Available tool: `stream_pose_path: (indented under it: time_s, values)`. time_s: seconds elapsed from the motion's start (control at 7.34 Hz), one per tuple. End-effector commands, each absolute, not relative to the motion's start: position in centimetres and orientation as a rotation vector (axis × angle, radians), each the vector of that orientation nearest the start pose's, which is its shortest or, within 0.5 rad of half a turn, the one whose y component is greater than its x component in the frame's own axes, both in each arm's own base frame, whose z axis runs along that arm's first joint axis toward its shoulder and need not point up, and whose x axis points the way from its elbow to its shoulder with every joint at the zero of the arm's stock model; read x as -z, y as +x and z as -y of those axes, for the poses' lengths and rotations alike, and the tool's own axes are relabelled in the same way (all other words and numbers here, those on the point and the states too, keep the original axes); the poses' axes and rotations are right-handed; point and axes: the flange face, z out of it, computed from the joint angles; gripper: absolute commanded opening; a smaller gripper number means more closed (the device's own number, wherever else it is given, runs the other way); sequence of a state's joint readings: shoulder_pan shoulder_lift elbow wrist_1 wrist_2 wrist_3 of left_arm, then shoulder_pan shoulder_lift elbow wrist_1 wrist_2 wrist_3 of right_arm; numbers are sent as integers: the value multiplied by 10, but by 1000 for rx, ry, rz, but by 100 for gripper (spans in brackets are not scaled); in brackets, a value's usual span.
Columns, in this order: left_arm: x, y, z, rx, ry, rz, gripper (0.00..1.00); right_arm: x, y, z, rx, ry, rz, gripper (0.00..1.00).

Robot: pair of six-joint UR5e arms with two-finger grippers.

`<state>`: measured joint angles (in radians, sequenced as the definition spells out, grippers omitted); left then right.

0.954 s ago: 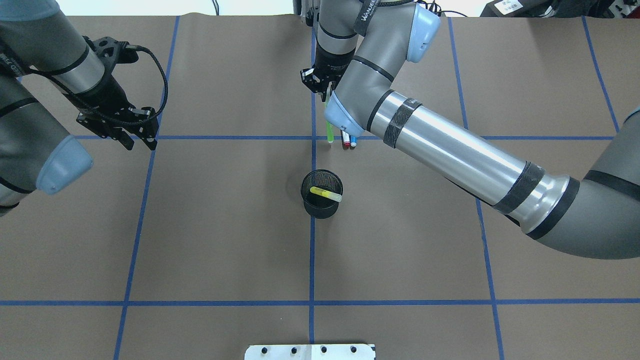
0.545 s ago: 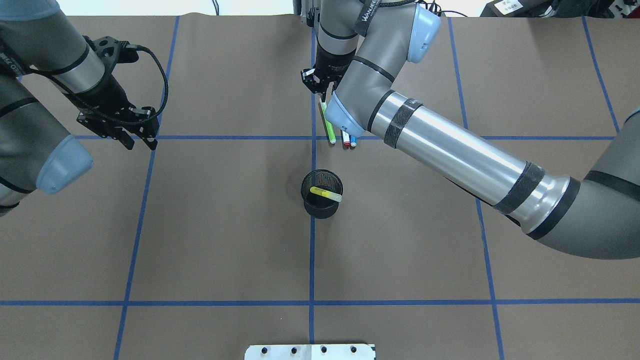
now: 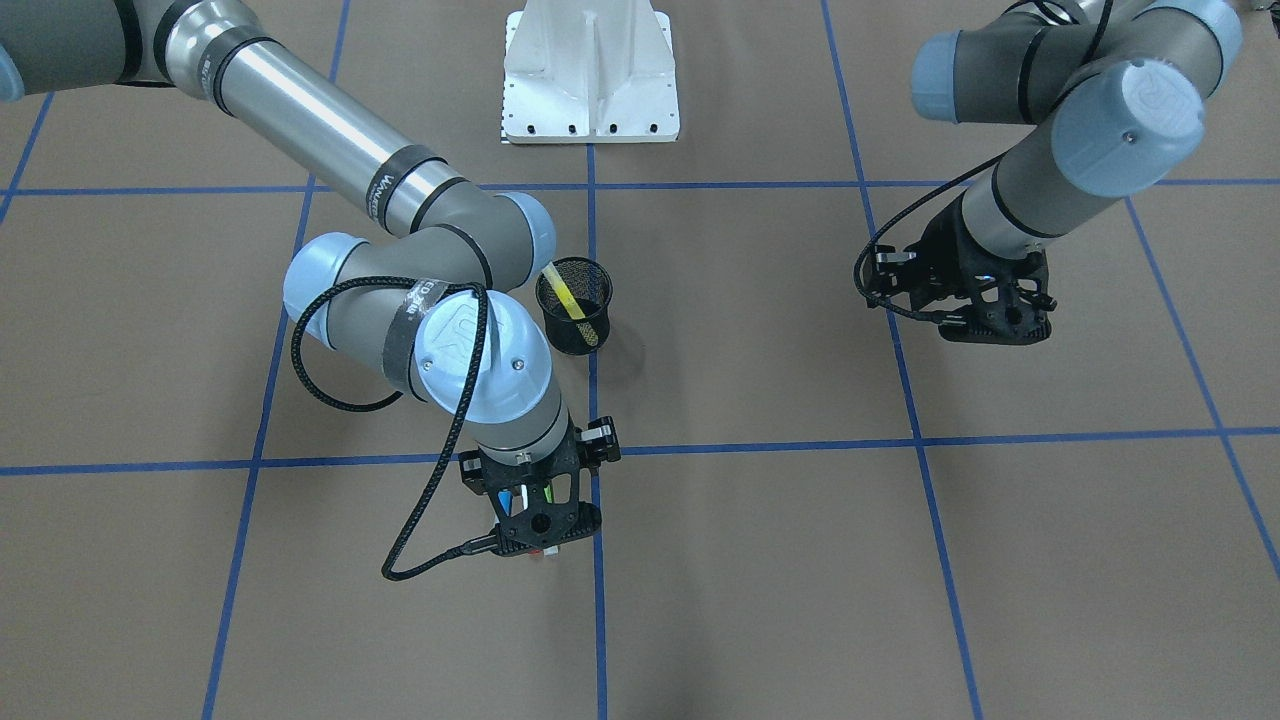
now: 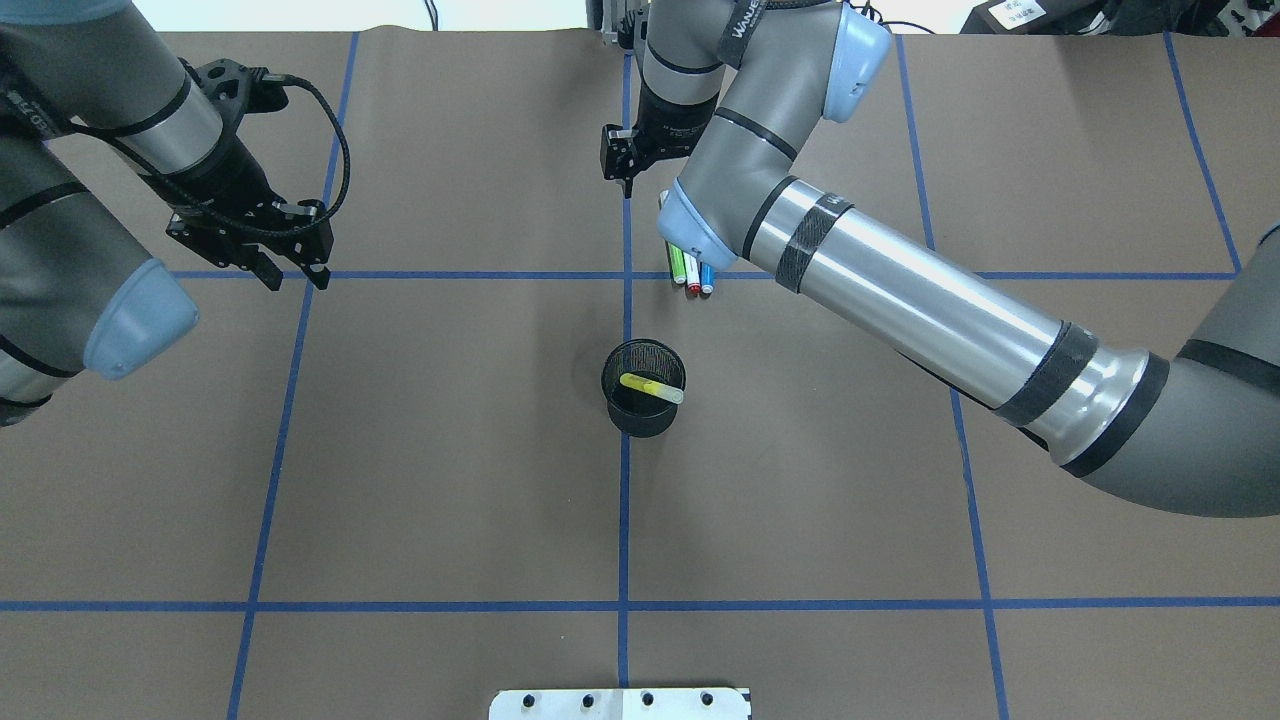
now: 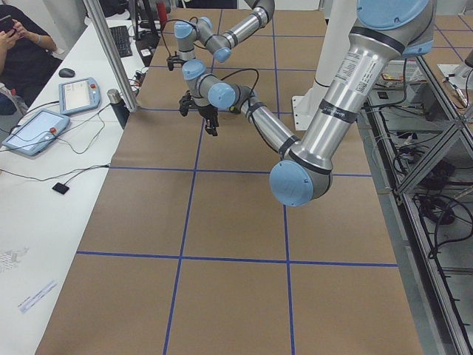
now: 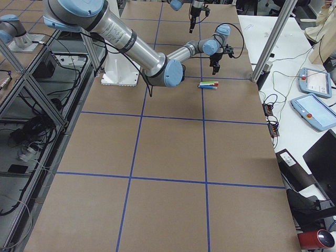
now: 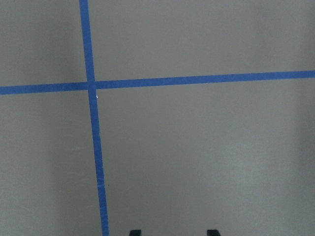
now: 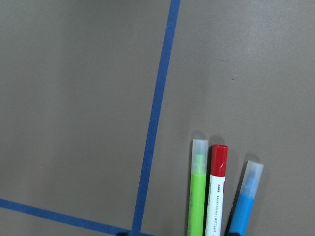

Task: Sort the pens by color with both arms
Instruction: 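Open and raise the right gripper while the left arm swings in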

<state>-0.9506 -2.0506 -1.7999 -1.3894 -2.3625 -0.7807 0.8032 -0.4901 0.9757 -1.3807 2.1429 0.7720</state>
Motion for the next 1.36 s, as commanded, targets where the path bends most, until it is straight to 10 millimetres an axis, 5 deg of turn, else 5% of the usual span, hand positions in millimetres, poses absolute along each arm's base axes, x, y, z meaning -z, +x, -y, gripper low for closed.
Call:
stream_pose_path:
  time_s: [0.0, 0.55, 0.82, 1.23]
  values:
    - [-262, 322, 536, 43, -166, -920, 56, -218, -494, 668, 233, 136, 855, 98]
    - [-196, 373, 523, 140, -265, -918, 57, -270, -410, 654, 212, 124, 868, 98]
    - [-161, 410, 539, 210, -321, -903, 57, -307, -371, 646, 185, 108, 847, 98]
    - [-111, 456, 549, 279, -389, -886, 57, -288, -321, 617, 127, 46, 790, 98]
